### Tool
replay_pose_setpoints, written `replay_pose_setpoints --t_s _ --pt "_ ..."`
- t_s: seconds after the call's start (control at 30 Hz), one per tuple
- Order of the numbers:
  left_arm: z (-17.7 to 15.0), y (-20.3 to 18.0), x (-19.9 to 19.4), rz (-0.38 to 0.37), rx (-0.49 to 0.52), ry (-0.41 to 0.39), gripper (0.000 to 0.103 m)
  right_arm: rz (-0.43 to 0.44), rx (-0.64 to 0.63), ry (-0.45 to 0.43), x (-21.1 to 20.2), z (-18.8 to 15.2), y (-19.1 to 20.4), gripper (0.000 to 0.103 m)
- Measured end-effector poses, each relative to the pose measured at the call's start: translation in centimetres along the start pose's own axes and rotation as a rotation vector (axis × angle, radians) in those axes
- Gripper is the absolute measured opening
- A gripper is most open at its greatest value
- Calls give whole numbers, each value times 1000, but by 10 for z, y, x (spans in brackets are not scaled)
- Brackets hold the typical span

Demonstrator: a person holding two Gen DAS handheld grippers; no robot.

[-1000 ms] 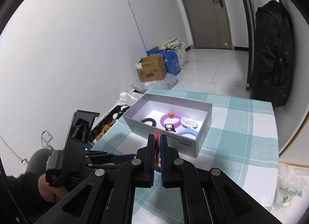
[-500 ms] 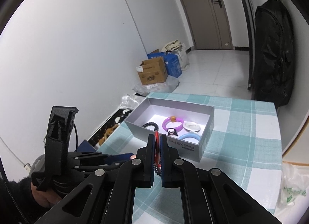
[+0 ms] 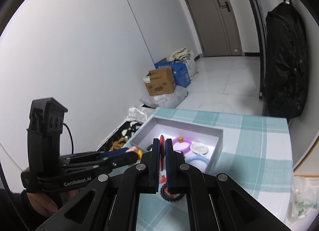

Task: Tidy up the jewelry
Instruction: 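Grasp the pink pig figure with the left gripper while the right holds the red badge, then carry the pig and red badge over the box and open both grippers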

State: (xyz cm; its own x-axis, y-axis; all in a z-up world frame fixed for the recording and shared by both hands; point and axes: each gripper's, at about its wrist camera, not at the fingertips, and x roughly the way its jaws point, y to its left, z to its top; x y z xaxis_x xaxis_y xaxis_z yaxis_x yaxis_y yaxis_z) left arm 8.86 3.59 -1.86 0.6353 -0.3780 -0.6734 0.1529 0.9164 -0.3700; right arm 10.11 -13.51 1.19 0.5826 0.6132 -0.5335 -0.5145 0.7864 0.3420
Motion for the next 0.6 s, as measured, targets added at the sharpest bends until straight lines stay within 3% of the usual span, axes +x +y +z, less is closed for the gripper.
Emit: replay_pose_setpoints --t_s 0.6 --pt "36 12 46 24 -5 63 17 16 54 43 54 28 -40 4"
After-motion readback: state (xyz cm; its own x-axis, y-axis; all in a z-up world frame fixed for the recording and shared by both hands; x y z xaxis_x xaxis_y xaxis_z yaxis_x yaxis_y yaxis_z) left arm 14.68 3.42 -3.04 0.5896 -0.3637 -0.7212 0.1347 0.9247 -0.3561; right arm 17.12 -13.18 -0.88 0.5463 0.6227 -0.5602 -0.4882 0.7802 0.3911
